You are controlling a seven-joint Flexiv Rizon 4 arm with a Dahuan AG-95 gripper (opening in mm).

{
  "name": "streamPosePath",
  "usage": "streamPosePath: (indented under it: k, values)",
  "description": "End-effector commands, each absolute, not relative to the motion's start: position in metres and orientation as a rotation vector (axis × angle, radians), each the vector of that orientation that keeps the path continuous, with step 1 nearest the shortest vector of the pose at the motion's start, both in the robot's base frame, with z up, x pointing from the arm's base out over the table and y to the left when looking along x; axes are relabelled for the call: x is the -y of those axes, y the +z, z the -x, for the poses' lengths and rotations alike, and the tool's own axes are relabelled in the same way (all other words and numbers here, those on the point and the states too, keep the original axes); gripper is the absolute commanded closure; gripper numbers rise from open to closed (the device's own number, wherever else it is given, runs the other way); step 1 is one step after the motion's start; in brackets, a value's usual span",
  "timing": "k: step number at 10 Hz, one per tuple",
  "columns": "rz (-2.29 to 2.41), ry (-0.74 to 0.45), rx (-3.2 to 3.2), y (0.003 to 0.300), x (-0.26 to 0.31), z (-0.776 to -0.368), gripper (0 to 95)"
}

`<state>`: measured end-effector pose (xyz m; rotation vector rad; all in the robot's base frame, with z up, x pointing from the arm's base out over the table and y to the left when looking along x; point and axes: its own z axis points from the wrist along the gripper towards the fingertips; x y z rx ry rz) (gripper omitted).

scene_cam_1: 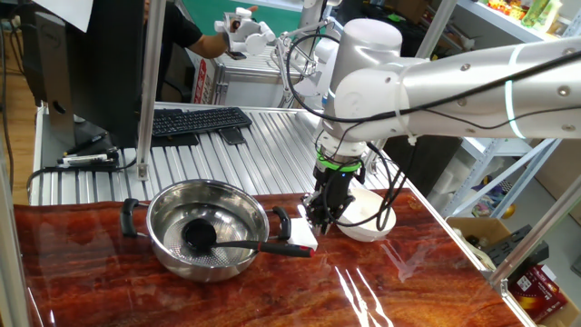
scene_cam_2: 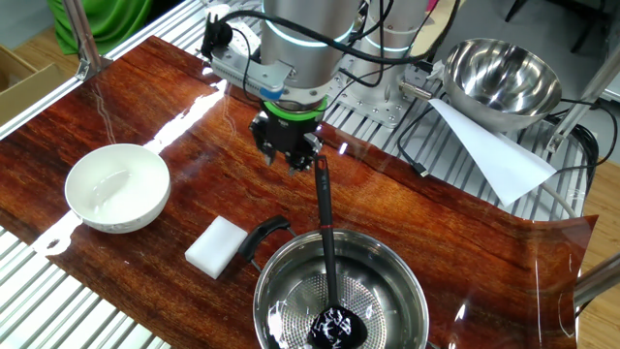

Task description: Scoop water with a large spoon from one bowl to another

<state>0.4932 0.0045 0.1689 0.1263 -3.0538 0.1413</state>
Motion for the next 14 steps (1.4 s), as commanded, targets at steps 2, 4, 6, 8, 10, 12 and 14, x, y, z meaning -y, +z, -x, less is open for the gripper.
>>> streamPosePath:
  k: [2, 4, 6, 8, 10, 12, 14]
  values:
    - [-0.125, 0.143, 3.051, 0.169, -0.006, -0.494, 95.0]
    - [-0.119, 0.142, 3.051, 0.17, -0.006, -0.494, 95.0]
    - [-0.087, 0.137, 3.053, 0.171, -0.009, -0.493, 95.0]
    - [-0.034, 0.129, 3.045, 0.173, -0.013, -0.492, 95.0]
    - [0.011, 0.115, 3.04, 0.173, -0.016, -0.491, 95.0]
    - [0.108, 0.102, 3.032, 0.174, -0.023, -0.491, 95.0]
    - [0.181, 0.089, 3.02, 0.174, -0.029, -0.49, 95.0]
